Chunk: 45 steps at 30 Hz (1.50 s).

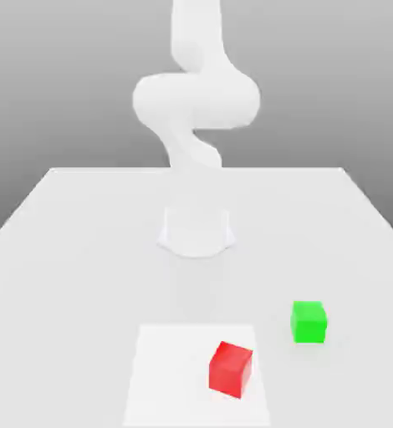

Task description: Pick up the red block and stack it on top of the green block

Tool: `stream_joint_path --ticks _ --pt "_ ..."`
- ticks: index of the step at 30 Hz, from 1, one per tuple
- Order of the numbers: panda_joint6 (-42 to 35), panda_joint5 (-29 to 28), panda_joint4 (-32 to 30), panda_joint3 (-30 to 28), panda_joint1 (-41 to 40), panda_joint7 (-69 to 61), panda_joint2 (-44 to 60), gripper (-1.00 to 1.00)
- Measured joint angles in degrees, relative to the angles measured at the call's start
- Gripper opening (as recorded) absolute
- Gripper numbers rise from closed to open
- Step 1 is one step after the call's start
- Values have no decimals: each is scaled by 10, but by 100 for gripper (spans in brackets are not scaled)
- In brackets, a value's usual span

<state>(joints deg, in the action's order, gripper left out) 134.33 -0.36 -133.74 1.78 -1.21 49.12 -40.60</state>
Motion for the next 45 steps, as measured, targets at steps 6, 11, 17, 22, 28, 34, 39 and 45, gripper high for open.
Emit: stream_joint_path --ticks 6,11,17,22,28,34,39,45 --pt "62 -10 -48 43 -28 82 128 0" --pt "113 -24 -87 69 -42 151 232 0" --pt "173 -37 -133 87 -46 233 357 0" --pt "227 -32 -169 90 -35 285 459 0" --pt "322 -81 -157 49 -5 330 579 -100" --pt "330 -86 -156 46 -2 334 587 -100" --pt "266 -46 -168 73 -21 304 511 -100" --pt "212 11 -218 121 58 352 405 -100"
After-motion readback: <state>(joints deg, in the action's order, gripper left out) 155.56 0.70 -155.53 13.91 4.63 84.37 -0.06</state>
